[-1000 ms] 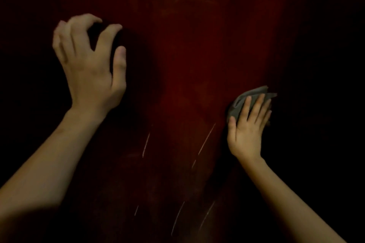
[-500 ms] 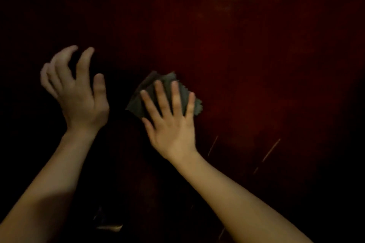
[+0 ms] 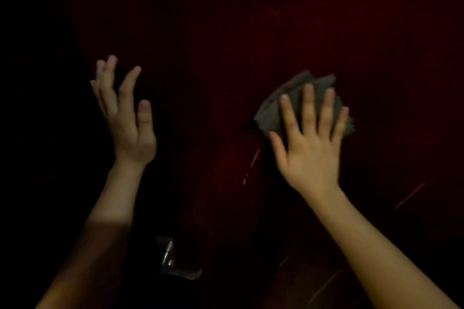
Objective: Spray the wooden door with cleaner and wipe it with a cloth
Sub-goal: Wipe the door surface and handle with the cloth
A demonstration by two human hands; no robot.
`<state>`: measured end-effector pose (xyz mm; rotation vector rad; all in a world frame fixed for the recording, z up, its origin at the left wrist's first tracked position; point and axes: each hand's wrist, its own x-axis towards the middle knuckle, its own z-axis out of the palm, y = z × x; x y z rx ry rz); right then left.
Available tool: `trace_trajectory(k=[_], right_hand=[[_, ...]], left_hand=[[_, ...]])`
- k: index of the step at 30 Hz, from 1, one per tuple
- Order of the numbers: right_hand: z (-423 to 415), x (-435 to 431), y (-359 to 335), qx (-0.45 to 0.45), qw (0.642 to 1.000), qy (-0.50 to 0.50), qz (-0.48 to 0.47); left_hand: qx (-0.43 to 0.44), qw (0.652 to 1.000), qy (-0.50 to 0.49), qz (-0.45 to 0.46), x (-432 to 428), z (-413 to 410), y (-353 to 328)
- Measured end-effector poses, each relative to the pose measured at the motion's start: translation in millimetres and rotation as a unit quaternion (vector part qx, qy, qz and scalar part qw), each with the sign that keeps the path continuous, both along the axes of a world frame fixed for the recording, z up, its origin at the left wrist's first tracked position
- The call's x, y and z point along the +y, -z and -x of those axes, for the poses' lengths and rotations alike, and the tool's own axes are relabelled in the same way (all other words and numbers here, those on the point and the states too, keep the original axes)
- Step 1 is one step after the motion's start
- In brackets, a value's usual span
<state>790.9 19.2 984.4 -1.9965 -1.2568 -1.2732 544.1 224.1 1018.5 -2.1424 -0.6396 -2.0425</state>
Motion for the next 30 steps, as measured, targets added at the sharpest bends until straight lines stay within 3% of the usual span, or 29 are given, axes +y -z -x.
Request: trace_trajectory(k=[4,9,15,19,25,30], right_hand=[[29.9,22.2,1.5,0.068,0.997,0.013,-0.027],[102.4,81.8,49.1,-0.034,0.997,-0.053,0.044],[182.0,138.9,74.1,-0.085,0.983,-0.106,0.128],[154.2,116.0,75.1,-0.091,0.985,-0.104,0.103],[22.0,14.2,101.3,-0.044,0.998,0.007,0.054],[-21.6,-29.0,110.7,0.079,0.995,0.051,0.027]], left_hand=[[0.007,0.998,0.062,0.009,5.0,10.5,1.9],[-0.014,0.992,0.126,0.021,1.3,17.1,1.8],[-0.016,0.991,0.135,0.022,1.4,22.1,2.7],[-0.003,0.994,0.108,0.015,-0.7,15.0,11.4],[0.030,0.998,-0.040,0.029,-18.7,-15.1,30.0],[0.125,0.991,-0.047,0.015,-34.4,-30.3,54.5]])
